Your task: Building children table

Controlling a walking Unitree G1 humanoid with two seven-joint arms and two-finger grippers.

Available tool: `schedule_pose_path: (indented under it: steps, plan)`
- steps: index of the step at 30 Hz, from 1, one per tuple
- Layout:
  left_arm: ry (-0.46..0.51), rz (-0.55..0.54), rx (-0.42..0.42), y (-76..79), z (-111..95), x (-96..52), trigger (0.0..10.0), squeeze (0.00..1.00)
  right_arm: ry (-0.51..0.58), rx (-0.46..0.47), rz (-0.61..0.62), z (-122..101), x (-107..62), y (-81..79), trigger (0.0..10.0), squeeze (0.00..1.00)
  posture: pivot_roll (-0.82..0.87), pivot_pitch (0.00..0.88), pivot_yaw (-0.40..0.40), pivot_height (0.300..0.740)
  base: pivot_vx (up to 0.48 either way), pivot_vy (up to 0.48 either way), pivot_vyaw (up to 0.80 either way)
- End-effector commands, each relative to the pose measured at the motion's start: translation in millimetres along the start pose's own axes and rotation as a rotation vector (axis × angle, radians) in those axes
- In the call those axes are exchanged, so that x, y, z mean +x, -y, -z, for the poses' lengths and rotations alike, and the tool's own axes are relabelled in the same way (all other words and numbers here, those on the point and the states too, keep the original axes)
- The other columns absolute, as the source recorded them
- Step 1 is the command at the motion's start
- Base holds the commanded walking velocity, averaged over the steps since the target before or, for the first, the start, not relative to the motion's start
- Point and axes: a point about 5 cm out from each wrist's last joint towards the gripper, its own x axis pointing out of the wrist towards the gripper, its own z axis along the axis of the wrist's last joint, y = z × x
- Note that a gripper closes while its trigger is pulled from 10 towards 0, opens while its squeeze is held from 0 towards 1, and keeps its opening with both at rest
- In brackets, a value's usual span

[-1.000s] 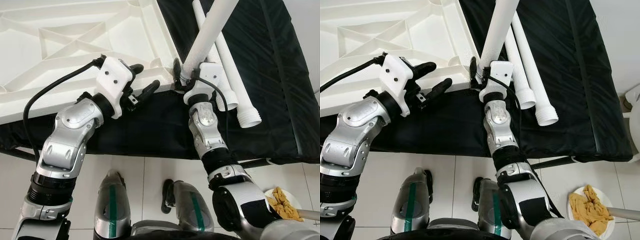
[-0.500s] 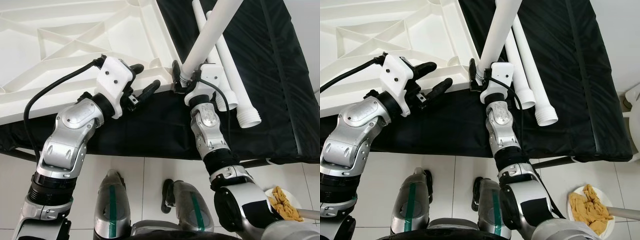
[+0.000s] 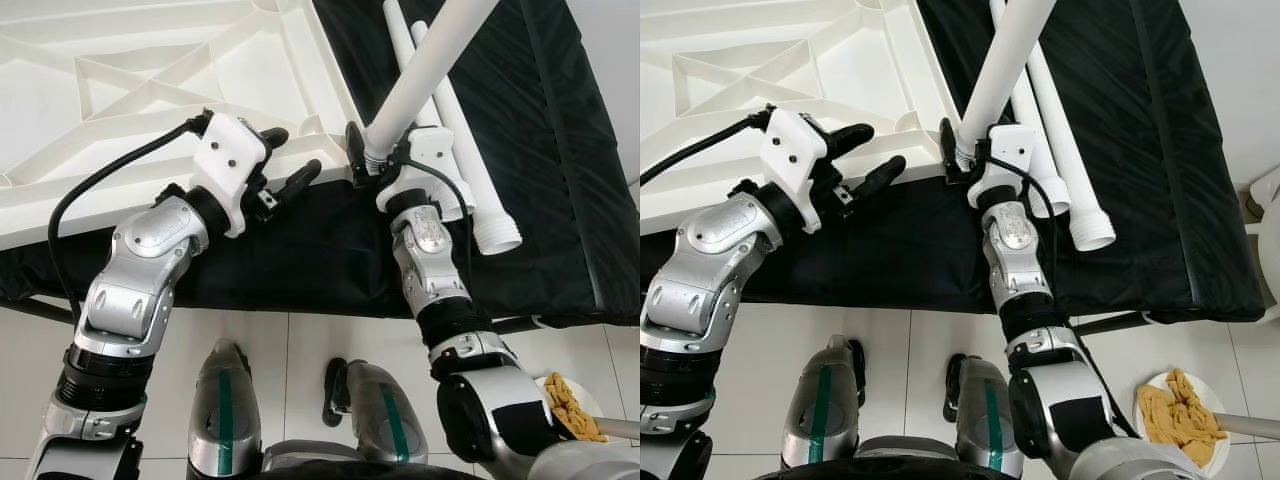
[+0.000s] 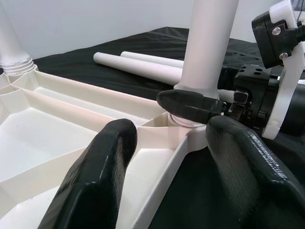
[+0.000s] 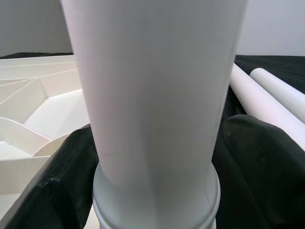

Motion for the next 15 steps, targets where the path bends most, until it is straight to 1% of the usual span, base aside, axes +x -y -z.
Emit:
schedule_pose_path:
  steps: [1,12,15]
  plan:
    - [0.008,-0.023,0.000,0.3,-2,1.1,10.0,0.00,-0.001,-0.001,0.027,-1,-2.8,10.5,10.0,0.00,0.12,0.105,-0.081,0.740,0.000,0.000,0.00]
    - [0.009,-0.024,-0.001,-0.3,-2,1.0,10.0,0.00,0.028,0.005,-0.039,-9,1.9,13.6,10.0,0.00,0.12,0.103,-0.081,0.740,0.000,0.000,0.00]
    - [0.009,-0.024,0.000,-0.4,-2,1.2,10.0,0.00,0.033,0.013,-0.076,-12,3.6,13.6,10.0,0.00,0.12,0.102,-0.082,0.740,0.000,0.000,0.00]
